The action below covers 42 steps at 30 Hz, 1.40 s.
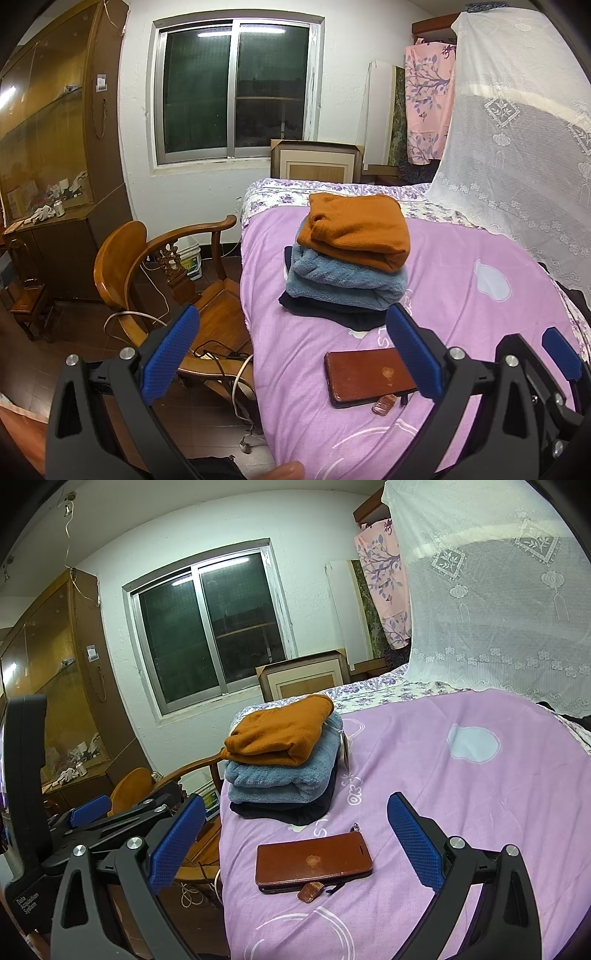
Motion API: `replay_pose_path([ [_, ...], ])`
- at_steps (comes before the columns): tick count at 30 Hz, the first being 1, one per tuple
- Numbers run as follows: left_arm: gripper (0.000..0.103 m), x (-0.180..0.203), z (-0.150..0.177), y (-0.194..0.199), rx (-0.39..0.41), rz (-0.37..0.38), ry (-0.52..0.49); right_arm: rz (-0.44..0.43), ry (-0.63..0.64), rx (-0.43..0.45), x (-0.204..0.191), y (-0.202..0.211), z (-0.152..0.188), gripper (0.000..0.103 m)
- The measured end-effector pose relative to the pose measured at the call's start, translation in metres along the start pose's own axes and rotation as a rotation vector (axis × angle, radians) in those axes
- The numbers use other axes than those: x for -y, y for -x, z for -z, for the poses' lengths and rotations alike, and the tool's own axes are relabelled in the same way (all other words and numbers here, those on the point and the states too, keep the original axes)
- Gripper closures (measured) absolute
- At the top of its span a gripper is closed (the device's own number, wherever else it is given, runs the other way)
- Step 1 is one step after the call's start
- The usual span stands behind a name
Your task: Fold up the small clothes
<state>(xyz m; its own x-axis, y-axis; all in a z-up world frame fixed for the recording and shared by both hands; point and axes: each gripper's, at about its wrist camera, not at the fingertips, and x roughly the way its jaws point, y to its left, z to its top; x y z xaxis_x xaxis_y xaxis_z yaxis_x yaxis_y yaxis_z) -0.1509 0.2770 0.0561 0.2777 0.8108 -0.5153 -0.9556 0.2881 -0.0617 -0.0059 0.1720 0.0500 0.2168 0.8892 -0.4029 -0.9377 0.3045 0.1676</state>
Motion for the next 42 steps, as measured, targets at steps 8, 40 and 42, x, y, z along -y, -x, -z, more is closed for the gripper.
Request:
replay_pose_path([
  [8, 0.004, -0.0002, 0.0003, 0.0006, -0.002, 0.0, -0.001, 0.0, -0.001, -0.001, 0.0005, -0.0001, -0.0001, 0.003],
  [40, 0.004, 0.0041, 0.0038, -0.003, -0.021, 0.008, -0.005, -0.001, -0.011, -0.014, 0.0001, -0.002, 0.0034, 0.003],
  [42, 0.004, 0.004, 0.0037, -0.003, -0.022, 0.008, -0.005, 0.0, -0.011, -0.016, -0.0002, -0.0023, 0.0044, 0.003],
])
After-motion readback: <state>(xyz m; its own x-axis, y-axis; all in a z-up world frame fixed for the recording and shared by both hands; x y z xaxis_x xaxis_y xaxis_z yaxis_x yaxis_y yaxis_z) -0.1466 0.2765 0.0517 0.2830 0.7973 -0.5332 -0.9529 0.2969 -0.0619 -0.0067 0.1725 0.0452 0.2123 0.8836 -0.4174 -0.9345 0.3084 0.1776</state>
